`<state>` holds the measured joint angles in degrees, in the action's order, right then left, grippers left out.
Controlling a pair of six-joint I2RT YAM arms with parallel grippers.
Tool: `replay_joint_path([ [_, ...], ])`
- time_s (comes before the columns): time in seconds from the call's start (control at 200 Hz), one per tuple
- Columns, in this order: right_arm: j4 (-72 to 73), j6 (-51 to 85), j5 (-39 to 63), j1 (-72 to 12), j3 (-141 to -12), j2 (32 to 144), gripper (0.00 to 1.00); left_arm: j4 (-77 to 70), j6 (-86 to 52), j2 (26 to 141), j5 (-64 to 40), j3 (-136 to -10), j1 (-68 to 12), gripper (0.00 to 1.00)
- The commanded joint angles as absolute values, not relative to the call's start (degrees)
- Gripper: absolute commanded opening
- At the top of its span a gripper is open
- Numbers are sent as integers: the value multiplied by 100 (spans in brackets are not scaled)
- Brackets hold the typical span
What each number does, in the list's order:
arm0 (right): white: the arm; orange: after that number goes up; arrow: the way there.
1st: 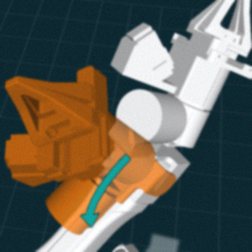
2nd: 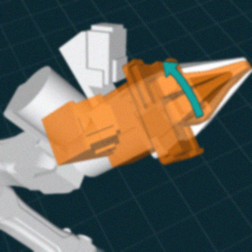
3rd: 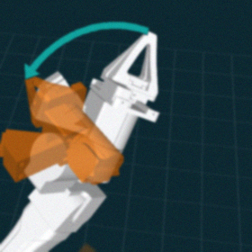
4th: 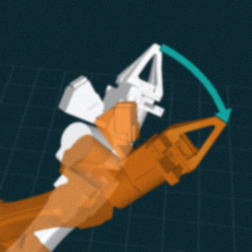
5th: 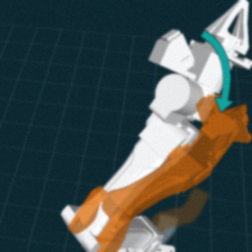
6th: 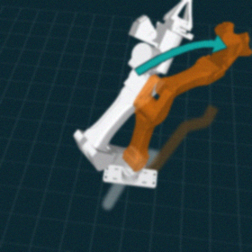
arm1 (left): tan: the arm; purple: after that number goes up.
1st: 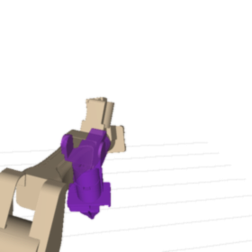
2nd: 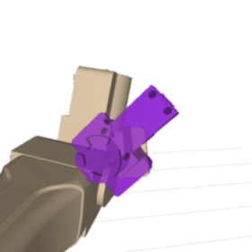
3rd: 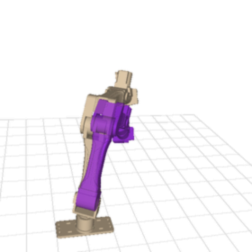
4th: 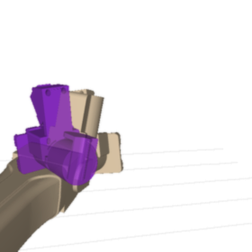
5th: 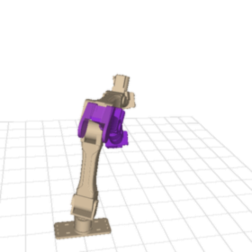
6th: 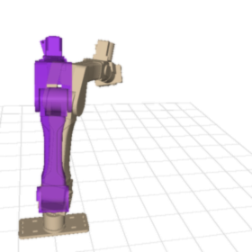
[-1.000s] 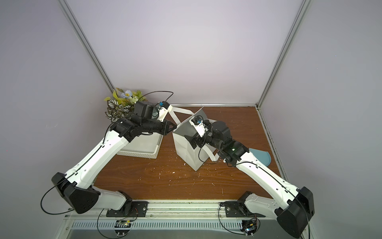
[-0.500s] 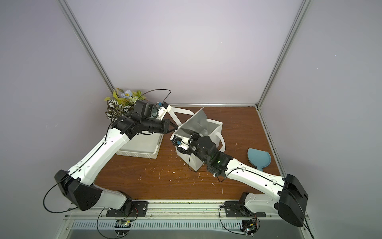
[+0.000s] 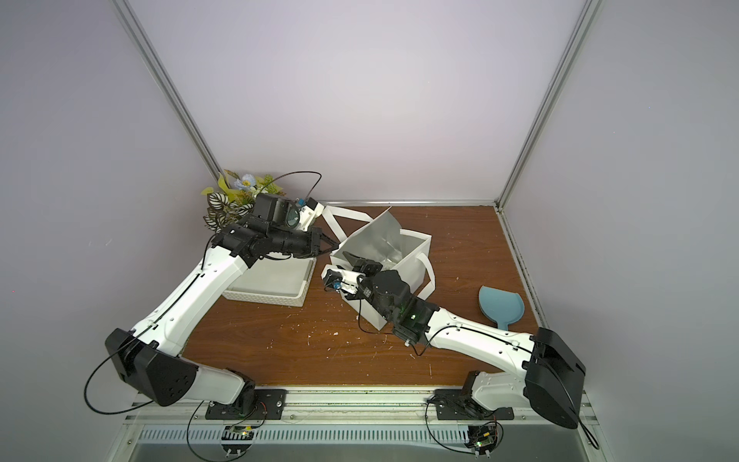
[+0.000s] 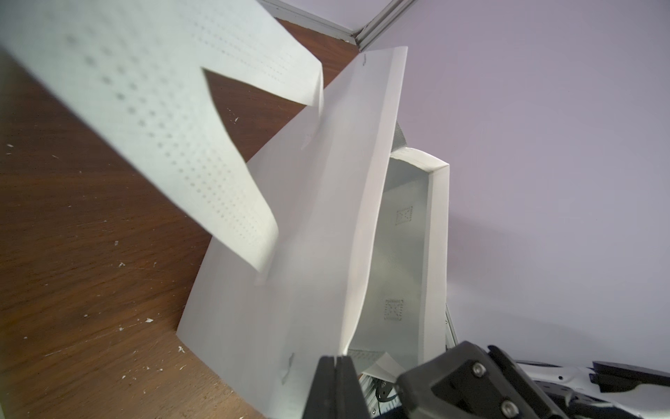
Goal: Place the ice pack in the delivery bag
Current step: Tear off the adhesive seal from the delivery bag.
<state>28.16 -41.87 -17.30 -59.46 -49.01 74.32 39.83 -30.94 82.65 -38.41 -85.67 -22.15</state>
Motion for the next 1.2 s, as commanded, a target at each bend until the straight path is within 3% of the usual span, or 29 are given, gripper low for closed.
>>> replay_joint_path([
  [0.0,3184,-4191,-1837,-5971,-5084,7431,47,3992,-3138,8173,-3886,-8527,-2065,0],
  [0.796,3120,-4371,-1899,-5964,-5538,7820,48,3845,-3226,8264,-4335,-8532,-1547,0],
  [0.886,3176,-4445,-1890,-5963,-5546,7885,41,3771,-3326,8244,-4428,-8534,-1549,0],
  [1.196,3474,-4613,-1884,-5959,-5795,8291,32,3753,-3427,8209,-4466,-8272,-1547,0],
])
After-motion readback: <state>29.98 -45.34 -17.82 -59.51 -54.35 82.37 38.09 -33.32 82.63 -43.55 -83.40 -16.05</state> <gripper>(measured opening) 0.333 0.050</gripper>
